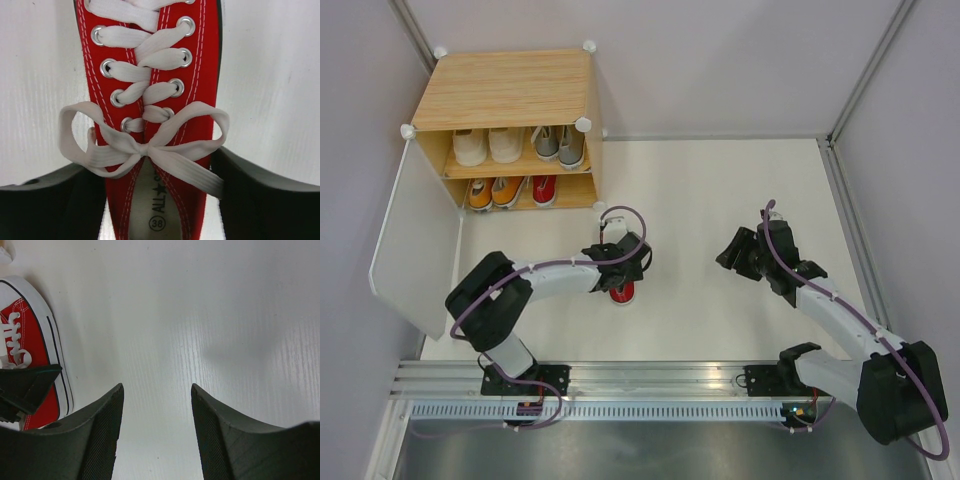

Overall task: Place and organize the shoes in the shoe cabinet
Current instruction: Pick up the shoe from the center of the board.

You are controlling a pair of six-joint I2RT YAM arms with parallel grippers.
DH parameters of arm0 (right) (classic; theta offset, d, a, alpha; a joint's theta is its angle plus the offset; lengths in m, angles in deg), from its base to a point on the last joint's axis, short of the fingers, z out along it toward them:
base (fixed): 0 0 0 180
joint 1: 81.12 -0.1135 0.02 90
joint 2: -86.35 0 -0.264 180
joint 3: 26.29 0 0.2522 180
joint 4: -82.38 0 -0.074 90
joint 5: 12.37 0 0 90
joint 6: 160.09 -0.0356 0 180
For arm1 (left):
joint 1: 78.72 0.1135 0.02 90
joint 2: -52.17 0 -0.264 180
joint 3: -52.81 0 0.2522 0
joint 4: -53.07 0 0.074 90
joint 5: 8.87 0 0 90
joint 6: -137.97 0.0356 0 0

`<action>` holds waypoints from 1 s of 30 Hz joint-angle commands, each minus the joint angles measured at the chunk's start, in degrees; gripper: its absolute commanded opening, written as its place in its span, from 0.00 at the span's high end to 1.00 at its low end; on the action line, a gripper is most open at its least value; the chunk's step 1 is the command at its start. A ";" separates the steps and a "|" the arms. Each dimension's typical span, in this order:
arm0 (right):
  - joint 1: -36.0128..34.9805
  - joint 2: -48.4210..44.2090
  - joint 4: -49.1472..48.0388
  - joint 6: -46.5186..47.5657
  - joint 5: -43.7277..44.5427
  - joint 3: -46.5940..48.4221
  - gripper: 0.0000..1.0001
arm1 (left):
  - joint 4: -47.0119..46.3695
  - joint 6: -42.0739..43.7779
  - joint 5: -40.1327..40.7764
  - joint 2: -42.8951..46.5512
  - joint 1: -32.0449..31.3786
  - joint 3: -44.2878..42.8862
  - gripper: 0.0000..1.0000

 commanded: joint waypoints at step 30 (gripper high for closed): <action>0.22 -0.39 -2.57 1.74 -0.03 -0.70 0.40 | -12.45 2.48 1.50 -0.73 -4.61 10.10 0.18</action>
